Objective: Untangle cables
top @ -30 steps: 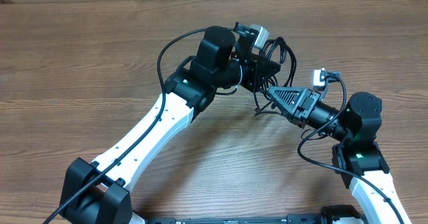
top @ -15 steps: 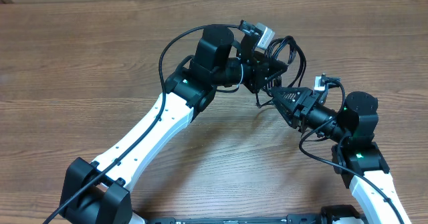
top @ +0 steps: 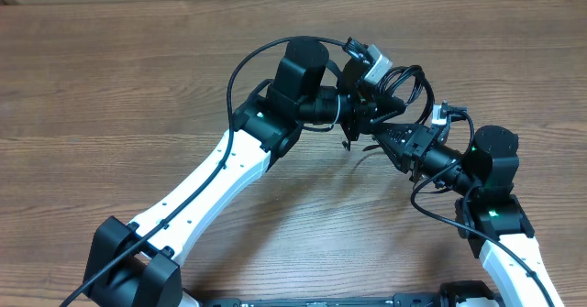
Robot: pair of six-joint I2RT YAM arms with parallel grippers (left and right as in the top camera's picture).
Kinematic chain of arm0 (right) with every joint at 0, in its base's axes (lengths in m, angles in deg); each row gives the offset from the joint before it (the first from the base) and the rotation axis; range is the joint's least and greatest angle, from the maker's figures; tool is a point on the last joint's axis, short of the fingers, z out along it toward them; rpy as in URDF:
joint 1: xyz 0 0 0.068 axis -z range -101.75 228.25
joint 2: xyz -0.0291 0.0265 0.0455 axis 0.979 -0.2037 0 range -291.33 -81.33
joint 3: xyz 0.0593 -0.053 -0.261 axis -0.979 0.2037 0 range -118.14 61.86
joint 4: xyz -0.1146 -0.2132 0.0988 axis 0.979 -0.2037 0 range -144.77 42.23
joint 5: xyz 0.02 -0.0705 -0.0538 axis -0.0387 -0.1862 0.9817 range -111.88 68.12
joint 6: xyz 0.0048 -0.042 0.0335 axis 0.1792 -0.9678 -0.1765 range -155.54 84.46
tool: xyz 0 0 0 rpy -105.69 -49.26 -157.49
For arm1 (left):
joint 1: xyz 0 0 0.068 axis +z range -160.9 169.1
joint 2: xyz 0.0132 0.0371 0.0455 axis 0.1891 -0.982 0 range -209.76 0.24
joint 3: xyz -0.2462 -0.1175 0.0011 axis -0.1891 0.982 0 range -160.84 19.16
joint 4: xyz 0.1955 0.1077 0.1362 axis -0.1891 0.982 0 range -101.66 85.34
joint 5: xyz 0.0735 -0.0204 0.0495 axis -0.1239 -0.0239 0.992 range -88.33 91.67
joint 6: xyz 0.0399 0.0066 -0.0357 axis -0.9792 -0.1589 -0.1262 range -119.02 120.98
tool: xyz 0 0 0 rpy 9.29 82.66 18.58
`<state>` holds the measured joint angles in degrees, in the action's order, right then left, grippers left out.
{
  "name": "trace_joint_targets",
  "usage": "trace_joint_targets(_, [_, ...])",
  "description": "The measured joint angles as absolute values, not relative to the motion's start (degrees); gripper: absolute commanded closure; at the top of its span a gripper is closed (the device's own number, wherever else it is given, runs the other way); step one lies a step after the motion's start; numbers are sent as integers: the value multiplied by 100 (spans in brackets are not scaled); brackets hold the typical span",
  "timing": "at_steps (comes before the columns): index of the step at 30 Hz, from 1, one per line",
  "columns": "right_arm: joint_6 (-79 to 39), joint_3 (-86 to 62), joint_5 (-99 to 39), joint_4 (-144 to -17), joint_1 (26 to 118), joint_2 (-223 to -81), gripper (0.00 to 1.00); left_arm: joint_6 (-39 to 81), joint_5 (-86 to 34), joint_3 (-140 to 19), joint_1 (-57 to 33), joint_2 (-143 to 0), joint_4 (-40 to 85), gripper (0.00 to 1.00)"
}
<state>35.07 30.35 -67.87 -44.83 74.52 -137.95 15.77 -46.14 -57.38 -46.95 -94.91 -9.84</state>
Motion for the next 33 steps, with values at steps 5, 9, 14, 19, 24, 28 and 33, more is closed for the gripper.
trace_joint_targets(5, [3523,3035,-6746,-4481,7452,-13795,96,1574,-4638,-5738,-4739,-9491,-992,96])
trace_joint_targets(9, [3536,3035,-6735,-4483,7452,-13795,96,1574,-4658,-5738,-4759,-9491,-995,96])
trace_joint_targets(14, [3450,3037,-6737,-4339,7452,-13797,96,1625,-4529,-5738,-4759,-9491,-942,96])
trace_joint_targets(19, [3055,3042,-6997,-3642,7454,-13797,96,2512,-3418,-5738,-4768,-9491,-466,96])
trace_joint_targets(24, [2838,3042,-7321,-3325,7448,-13797,96,3378,-2645,-5742,-4639,-9493,-55,96])
trace_joint_targets(28, [2696,3042,-7596,-2934,7448,-13795,96,3605,-2500,-5742,-4483,-9493,87,96])
trace_joint_targets(33, [2637,3042,-7721,-2912,7448,-13795,89,3705,-2459,-5740,-4451,-9493,118,96])
